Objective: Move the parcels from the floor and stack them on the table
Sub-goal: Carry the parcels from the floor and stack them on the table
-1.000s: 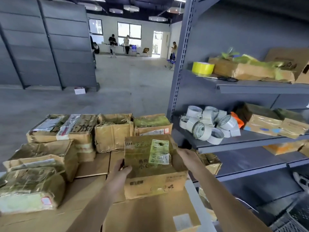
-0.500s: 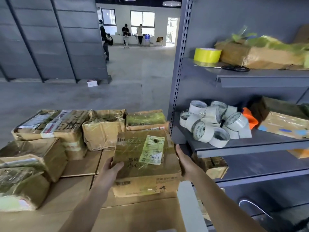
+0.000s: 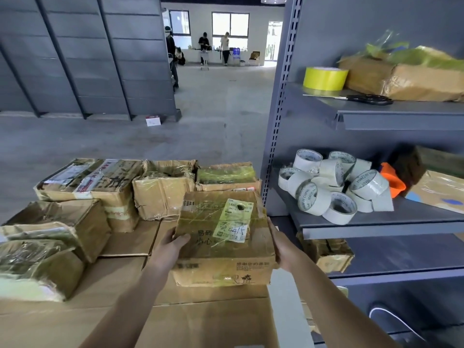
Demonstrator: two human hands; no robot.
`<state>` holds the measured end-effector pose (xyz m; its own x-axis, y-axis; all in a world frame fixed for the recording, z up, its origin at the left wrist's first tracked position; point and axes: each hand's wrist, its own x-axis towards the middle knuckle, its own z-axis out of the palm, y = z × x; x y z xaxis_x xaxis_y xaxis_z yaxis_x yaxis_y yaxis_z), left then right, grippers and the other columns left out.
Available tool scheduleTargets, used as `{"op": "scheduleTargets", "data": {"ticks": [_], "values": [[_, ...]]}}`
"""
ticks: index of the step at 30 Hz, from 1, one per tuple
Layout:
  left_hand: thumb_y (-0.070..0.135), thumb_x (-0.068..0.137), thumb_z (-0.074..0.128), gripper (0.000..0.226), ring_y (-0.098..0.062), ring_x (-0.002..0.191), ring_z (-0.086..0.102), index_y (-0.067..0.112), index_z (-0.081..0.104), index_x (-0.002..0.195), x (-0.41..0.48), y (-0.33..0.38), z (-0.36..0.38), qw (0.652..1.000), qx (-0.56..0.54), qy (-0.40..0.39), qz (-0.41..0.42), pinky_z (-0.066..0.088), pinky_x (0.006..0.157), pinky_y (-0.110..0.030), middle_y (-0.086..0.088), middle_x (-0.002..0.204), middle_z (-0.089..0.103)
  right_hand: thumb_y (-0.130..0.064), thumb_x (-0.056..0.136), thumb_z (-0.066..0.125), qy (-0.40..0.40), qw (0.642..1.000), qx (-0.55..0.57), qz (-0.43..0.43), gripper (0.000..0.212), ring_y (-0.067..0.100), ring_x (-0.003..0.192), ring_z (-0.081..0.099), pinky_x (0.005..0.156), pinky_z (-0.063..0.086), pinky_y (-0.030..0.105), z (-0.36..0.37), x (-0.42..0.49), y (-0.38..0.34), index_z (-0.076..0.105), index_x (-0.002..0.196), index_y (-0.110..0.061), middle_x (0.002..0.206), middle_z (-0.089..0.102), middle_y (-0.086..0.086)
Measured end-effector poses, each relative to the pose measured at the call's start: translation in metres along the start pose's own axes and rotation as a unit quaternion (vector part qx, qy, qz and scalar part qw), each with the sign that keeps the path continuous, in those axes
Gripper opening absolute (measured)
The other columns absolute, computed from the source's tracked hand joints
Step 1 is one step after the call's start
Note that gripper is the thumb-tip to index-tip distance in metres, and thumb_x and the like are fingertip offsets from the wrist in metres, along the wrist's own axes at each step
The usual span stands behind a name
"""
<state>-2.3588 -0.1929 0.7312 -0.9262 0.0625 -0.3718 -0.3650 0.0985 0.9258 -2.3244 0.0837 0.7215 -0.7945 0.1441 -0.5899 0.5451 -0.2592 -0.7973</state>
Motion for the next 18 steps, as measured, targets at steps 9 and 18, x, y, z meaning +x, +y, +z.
{"op": "scheduleTargets", "data": {"ticks": [9, 18], "values": [[0.042, 0.088, 0.060, 0.037, -0.015, 0.100, 0.058, 0.033, 0.052, 0.123, -0.007, 0.001, -0.002, 0.998, 0.031, 0.046, 0.032, 0.042, 0.081, -0.032, 0.008, 0.111, 0.063, -0.055, 0.098, 0.036, 0.156, 0.963, -0.172, -0.139, 0.035, 0.004, 0.077, 0.047, 0.064, 0.041, 0.029, 0.000, -0.016, -0.024, 0.053, 0.111, -0.027, 0.101, 0.051, 0.000], [0.040, 0.090, 0.056, 0.056, -0.027, 0.112, 0.050, 0.027, 0.036, 0.141, -0.022, 0.009, 0.004, 0.931, 0.300, 0.145, 0.149, 0.046, 0.088, -0.041, -0.003, 0.126, 0.050, -0.033, 0.097, 0.050, 0.134, 0.893, -0.370, -0.219, 0.055, 0.017, 0.089, 0.062, 0.065, 0.044, 0.027, 0.021, -0.035, -0.025, 0.029, 0.148, -0.025, 0.125, 0.052, 0.000]]}}
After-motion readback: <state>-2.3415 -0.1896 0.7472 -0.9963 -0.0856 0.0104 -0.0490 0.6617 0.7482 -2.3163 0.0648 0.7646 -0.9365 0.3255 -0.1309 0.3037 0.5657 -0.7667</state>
